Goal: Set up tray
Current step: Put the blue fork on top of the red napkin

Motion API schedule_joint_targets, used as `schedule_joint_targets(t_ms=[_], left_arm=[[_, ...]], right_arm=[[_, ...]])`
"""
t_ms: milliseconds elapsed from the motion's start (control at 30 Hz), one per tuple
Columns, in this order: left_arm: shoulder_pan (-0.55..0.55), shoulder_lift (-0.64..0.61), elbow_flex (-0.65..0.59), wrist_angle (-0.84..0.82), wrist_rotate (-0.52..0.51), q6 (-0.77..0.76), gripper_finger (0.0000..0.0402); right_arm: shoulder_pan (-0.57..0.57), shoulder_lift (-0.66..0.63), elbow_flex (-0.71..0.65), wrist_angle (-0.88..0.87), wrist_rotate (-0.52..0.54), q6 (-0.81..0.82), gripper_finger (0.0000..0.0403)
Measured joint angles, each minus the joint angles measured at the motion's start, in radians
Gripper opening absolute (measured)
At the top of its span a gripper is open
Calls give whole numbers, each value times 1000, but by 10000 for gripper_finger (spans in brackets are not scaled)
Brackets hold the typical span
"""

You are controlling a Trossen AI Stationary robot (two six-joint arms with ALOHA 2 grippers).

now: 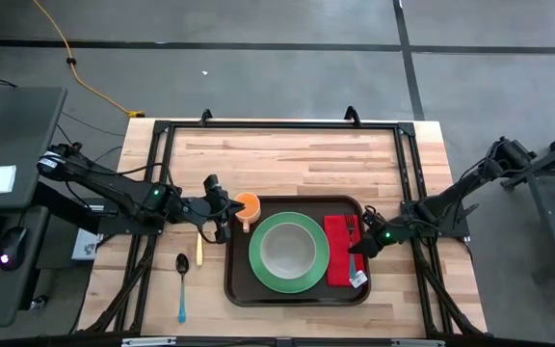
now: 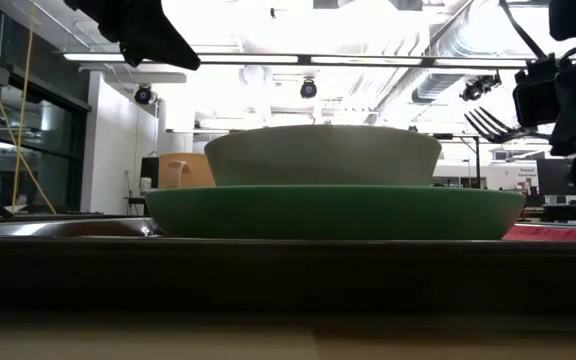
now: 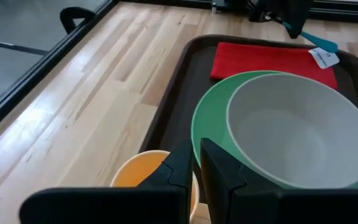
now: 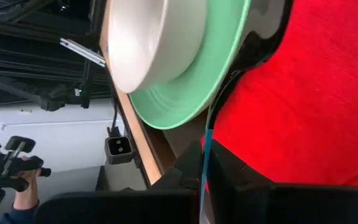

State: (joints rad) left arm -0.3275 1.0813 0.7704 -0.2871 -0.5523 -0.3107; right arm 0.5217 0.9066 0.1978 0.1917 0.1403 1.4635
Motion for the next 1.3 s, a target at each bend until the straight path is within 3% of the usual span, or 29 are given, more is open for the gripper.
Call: schedule_joint_targets(t_ms=[267,700,1000,1300], left_arm=[[0,0,0,0,-12,0,62],[0,0,0,0,-7,0,62],[0,0,0,0,-6,0,62],[0,0,0,1,-5,-1,63]], right_arm=[[0,69,0,139,-42,17,0],[-5,175,0,173,-92,127,0],[-10,181,0,161,-88,162,0],[-74,181,0,142,-168,176,0]])
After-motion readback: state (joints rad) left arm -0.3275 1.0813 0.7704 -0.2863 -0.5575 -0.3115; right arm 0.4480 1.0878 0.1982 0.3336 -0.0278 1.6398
